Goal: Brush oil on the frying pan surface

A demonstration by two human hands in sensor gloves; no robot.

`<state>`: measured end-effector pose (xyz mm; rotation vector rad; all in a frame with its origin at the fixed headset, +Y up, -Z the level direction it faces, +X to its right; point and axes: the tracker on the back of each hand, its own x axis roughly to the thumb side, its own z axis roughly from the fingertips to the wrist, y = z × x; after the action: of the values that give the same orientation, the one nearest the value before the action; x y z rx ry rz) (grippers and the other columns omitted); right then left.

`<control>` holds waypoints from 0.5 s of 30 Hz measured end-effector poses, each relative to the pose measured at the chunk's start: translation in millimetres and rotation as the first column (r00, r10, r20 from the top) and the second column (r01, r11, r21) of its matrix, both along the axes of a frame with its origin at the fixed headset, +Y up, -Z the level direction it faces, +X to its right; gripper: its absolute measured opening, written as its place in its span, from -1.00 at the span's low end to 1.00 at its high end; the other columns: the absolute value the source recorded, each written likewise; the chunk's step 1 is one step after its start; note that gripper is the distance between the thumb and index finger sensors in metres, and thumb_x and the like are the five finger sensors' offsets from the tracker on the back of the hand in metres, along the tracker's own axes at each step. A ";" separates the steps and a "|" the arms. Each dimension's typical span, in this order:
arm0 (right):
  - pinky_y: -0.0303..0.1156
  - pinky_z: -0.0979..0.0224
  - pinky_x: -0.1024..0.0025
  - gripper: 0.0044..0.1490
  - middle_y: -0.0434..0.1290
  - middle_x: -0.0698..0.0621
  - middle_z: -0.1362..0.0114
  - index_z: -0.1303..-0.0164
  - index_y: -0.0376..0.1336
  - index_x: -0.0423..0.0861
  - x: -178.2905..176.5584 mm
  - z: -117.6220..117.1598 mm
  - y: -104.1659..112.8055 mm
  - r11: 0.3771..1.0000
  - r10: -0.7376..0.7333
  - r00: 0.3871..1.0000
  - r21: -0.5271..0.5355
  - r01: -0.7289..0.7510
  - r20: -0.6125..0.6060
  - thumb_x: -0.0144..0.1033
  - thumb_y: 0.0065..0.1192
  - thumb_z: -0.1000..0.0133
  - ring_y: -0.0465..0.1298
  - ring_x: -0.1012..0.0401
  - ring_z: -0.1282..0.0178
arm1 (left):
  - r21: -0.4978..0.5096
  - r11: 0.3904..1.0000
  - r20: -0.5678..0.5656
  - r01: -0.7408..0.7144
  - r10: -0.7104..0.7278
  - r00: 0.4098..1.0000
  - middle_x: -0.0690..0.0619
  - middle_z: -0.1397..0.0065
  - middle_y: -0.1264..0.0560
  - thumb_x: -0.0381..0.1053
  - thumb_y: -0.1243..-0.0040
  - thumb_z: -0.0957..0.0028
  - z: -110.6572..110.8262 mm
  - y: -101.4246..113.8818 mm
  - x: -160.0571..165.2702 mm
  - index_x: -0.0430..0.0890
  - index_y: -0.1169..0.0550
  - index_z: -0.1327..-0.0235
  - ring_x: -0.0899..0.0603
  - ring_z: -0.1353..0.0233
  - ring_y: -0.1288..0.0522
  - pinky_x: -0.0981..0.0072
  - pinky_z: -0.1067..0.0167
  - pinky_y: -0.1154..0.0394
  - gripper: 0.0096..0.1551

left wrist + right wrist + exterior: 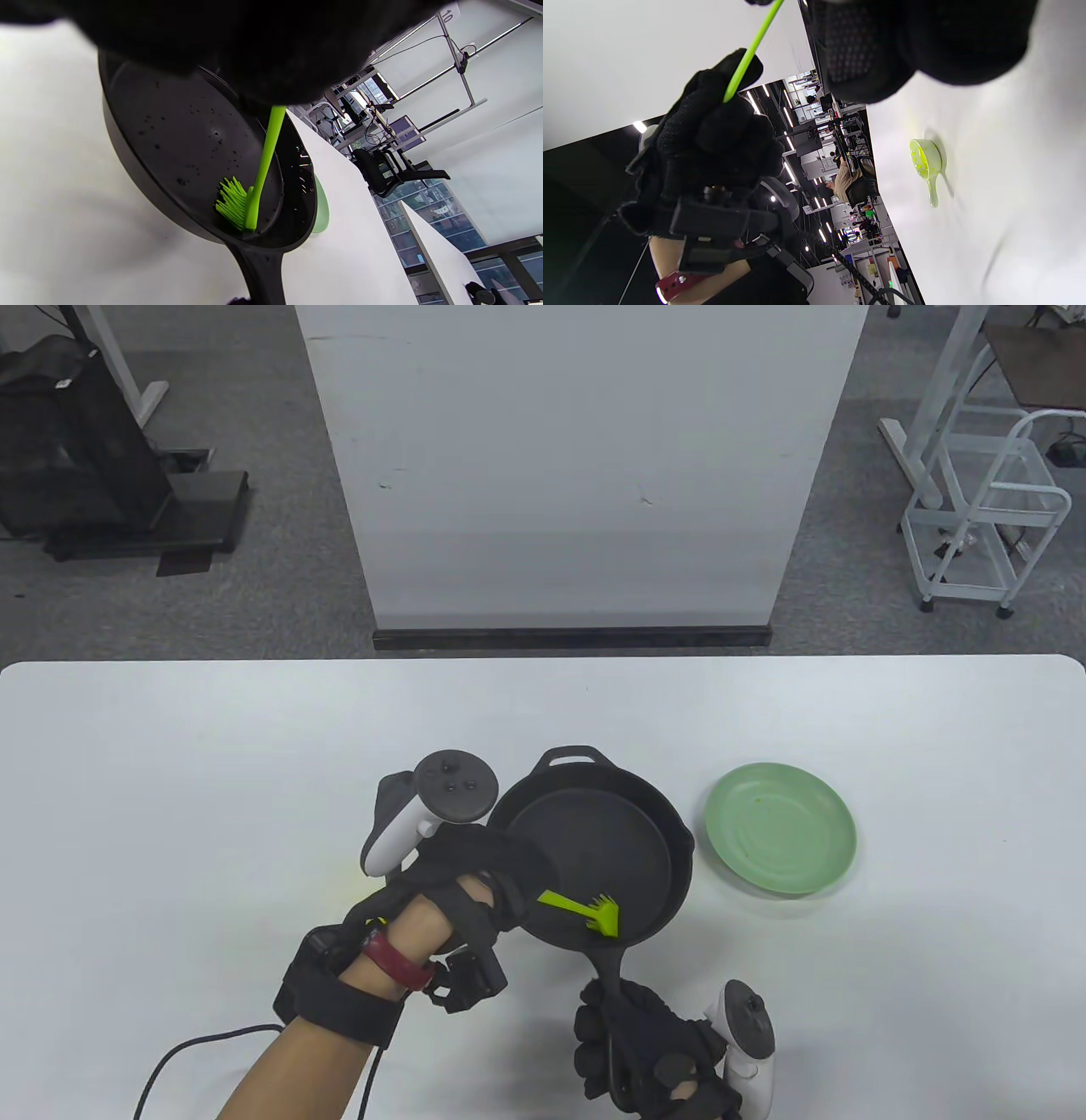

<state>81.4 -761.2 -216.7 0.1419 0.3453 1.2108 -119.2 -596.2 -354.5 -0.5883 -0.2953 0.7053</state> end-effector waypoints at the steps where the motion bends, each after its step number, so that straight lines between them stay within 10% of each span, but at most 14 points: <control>1: 0.63 0.26 0.35 -0.27 0.36 -0.31 -0.08 -0.23 0.04 -0.46 0.0 -0.1 0.0 1.000 0.000 1.000 0.000 0.000 -0.001 -0.20 0.01 -0.07 0.61 0.11 0.23 | -0.010 1.000 -0.002 -0.023 0.023 1.000 0.10 0.55 -0.71 0.01 -0.18 -0.01 -0.9 -3.6 3.3 -0.25 -0.61 -0.07 -0.09 0.62 -0.62 0.09 0.56 -0.61 -0.51; 15: 0.63 0.25 0.36 -0.27 0.36 -0.30 -0.08 -0.23 0.04 -0.44 2.1 -1.2 -3.0 1.000 -0.008 1.000 -0.019 0.008 0.002 -0.19 0.02 -0.08 0.61 0.12 0.23 | 0.034 0.989 -0.027 -0.141 0.142 0.989 0.07 0.49 -0.72 0.03 -0.15 -0.03 -10.7 -18.5 16.3 -0.23 -0.59 -0.12 -0.11 0.58 -0.62 0.06 0.53 -0.61 -0.49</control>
<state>83.5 -764.1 -218.0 0.1257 0.3539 1.1995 -102.9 -614.7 -365.1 -0.5296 -0.3227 0.8444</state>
